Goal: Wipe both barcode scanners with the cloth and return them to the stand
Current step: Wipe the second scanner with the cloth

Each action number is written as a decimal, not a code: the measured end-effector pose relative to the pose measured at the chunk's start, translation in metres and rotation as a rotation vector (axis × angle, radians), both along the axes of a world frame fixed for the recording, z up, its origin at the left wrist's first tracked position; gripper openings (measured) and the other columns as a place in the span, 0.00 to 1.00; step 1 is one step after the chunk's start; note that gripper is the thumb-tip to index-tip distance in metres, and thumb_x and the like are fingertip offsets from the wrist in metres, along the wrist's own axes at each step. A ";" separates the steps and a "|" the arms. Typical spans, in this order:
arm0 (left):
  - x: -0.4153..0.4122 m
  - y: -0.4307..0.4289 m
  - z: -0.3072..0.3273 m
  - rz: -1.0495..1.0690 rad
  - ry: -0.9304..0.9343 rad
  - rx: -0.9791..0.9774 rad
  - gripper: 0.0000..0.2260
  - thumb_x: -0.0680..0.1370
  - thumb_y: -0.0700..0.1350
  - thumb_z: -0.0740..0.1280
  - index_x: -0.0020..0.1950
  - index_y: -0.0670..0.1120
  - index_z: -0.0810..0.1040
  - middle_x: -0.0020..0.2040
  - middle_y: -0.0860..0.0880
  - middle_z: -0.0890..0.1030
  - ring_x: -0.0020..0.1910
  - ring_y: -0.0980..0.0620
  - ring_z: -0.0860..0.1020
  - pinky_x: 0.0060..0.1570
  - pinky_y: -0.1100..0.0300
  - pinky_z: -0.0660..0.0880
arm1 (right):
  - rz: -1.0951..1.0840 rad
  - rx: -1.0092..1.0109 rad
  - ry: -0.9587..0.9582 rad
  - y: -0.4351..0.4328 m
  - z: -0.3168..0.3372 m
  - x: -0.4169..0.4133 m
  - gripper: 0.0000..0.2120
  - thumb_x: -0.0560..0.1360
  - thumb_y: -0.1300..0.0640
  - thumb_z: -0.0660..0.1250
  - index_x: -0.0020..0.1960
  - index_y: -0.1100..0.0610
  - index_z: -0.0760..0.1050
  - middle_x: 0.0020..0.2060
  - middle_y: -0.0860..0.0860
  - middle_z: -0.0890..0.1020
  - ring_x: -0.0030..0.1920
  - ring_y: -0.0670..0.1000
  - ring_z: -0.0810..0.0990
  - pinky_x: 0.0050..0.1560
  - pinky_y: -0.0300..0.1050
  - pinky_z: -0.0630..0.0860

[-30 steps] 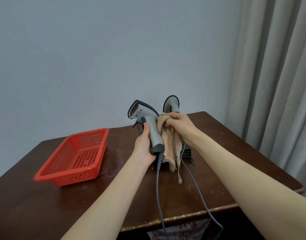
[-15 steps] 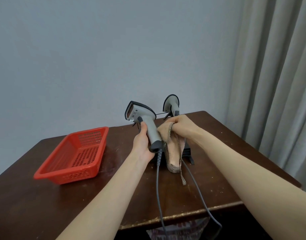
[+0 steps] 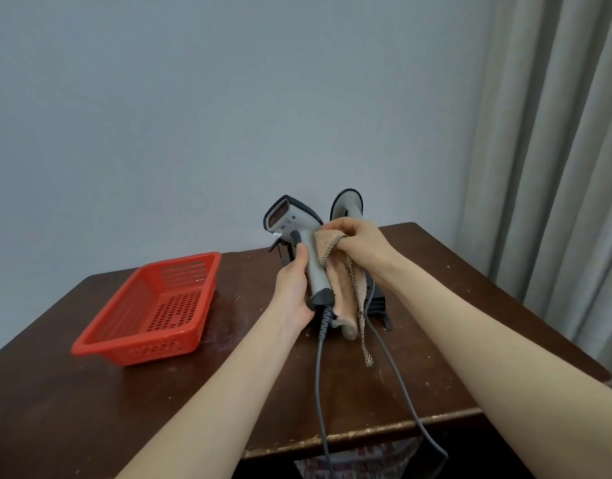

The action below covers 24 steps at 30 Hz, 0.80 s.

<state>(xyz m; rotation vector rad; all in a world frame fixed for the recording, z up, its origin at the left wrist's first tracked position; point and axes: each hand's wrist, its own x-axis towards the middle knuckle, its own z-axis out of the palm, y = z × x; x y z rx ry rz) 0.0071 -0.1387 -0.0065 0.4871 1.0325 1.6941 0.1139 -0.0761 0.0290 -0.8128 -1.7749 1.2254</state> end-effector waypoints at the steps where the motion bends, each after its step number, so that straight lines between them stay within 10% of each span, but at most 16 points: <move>1: 0.001 0.000 -0.001 -0.004 0.018 0.005 0.18 0.80 0.52 0.61 0.58 0.38 0.77 0.53 0.37 0.82 0.49 0.42 0.82 0.50 0.48 0.79 | 0.006 0.035 -0.030 0.000 0.000 -0.002 0.10 0.73 0.66 0.66 0.51 0.56 0.80 0.45 0.51 0.82 0.44 0.45 0.79 0.43 0.35 0.77; 8: -0.011 -0.004 0.002 0.049 0.017 -0.061 0.21 0.79 0.55 0.61 0.59 0.39 0.75 0.46 0.42 0.81 0.43 0.45 0.80 0.46 0.49 0.79 | 0.339 0.044 -0.491 -0.004 -0.009 0.018 0.12 0.68 0.68 0.64 0.38 0.55 0.82 0.38 0.51 0.83 0.40 0.45 0.80 0.45 0.38 0.78; 13: -0.013 -0.010 0.006 0.015 -0.093 -0.017 0.21 0.80 0.55 0.59 0.63 0.40 0.72 0.48 0.41 0.80 0.42 0.47 0.81 0.40 0.52 0.80 | 0.034 -0.184 0.038 0.009 -0.005 0.021 0.06 0.70 0.66 0.64 0.42 0.59 0.78 0.35 0.54 0.80 0.38 0.50 0.79 0.42 0.42 0.76; 18: -0.013 -0.012 0.006 -0.005 -0.083 -0.031 0.24 0.80 0.57 0.57 0.61 0.37 0.75 0.47 0.41 0.82 0.43 0.47 0.81 0.38 0.54 0.81 | -0.034 -0.117 0.055 0.015 -0.005 0.019 0.05 0.72 0.64 0.68 0.44 0.55 0.80 0.46 0.55 0.84 0.51 0.53 0.82 0.56 0.49 0.77; 24: -0.011 -0.012 0.003 -0.007 -0.031 -0.023 0.22 0.81 0.56 0.56 0.55 0.37 0.77 0.42 0.43 0.84 0.37 0.49 0.82 0.32 0.57 0.80 | -0.102 -0.146 0.164 0.014 -0.003 0.015 0.09 0.72 0.67 0.67 0.41 0.55 0.81 0.41 0.50 0.84 0.46 0.49 0.81 0.47 0.41 0.78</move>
